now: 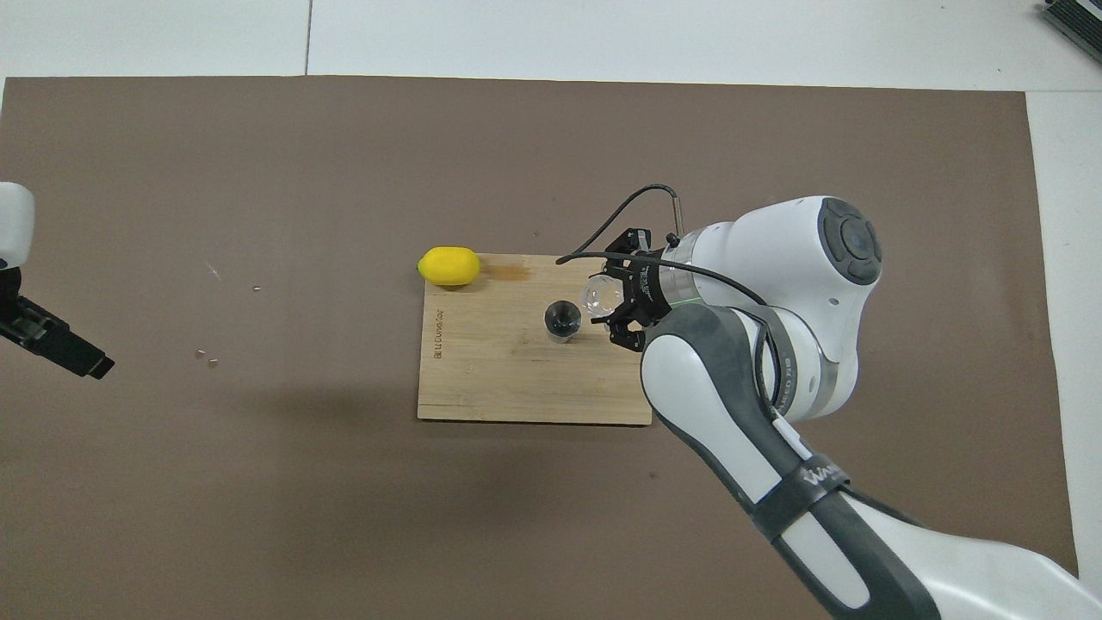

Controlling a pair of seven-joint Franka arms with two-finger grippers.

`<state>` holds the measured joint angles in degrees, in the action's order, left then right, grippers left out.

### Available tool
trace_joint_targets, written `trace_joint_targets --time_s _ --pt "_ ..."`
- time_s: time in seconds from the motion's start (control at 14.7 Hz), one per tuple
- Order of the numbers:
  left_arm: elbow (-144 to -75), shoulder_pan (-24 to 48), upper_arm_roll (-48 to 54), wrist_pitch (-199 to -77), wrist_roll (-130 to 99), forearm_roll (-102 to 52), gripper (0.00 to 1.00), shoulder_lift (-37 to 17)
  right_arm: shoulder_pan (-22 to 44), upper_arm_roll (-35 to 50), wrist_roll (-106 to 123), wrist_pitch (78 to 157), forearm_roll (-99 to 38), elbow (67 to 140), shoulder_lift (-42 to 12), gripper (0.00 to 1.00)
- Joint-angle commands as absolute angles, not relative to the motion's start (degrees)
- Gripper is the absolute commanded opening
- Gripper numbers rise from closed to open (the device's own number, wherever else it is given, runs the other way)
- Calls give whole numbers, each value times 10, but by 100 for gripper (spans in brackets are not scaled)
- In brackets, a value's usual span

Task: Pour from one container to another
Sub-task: 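Tilt the glass with the right gripper to pour into the metal cup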

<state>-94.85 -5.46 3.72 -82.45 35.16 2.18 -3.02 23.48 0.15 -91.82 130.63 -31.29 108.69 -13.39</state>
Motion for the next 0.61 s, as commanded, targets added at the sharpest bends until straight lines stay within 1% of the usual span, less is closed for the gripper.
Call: trace_joint_targets --time_s 0.0,0.07,0.14,0.55 --pt "-1060 -49 29 -906 348 8 100 29 250 -2 -951 1316 -277 1073 -145 0" --pt "-1089 -49 29 -937 347 7 100 41 250 -1 -954 1316 -267 1072 -145 0" --pt "-1098 -49 29 -954 346 4 100 42 252 -1 -965 1316 -262 1071 -145 0" --pt "-1092 -56 29 -997 346 -20 100 22 272 -1 -977 1324 -199 1066 -146 0"
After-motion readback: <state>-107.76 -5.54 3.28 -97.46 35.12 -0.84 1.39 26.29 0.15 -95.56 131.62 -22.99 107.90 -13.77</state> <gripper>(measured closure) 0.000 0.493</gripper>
